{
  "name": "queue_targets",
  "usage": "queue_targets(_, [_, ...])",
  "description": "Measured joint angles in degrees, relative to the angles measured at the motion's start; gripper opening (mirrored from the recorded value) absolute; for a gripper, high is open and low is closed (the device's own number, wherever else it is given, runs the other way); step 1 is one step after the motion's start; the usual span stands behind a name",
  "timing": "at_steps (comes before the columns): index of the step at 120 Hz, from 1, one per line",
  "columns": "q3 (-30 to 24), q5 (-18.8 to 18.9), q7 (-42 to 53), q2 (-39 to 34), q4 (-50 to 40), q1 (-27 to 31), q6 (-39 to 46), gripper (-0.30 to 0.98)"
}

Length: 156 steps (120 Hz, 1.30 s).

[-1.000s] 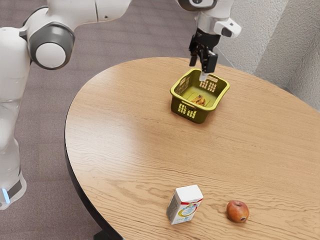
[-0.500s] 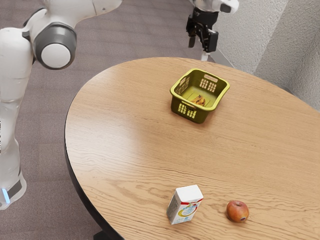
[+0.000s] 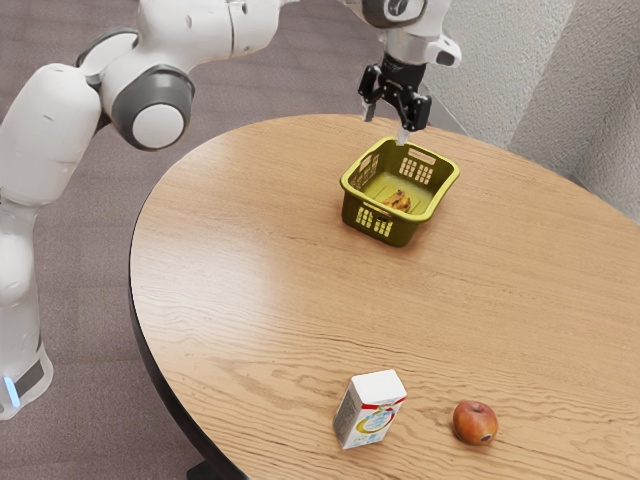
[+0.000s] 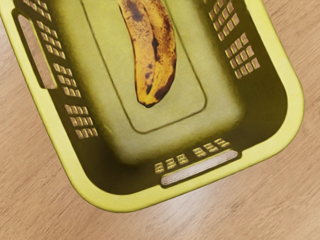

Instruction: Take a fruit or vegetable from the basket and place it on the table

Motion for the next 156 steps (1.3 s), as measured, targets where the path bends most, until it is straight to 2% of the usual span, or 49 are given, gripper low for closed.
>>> queue_targets(32, [0.2,0.2,-2.2,6.2,-0.1,1.5,11.5,0.69])
queue_targets(56, [0.2,0.2,-3.4,9.6,-0.7,2.7,16.9,0.69])
queue_targets(108, [-0.1,-0.1,-6.5,10.8,-7.8,2.6,29.0,0.69])
queue_targets(156, [-0.1,-0.1,-8.1,12.9,-11.8,2.7,34.4,0.69])
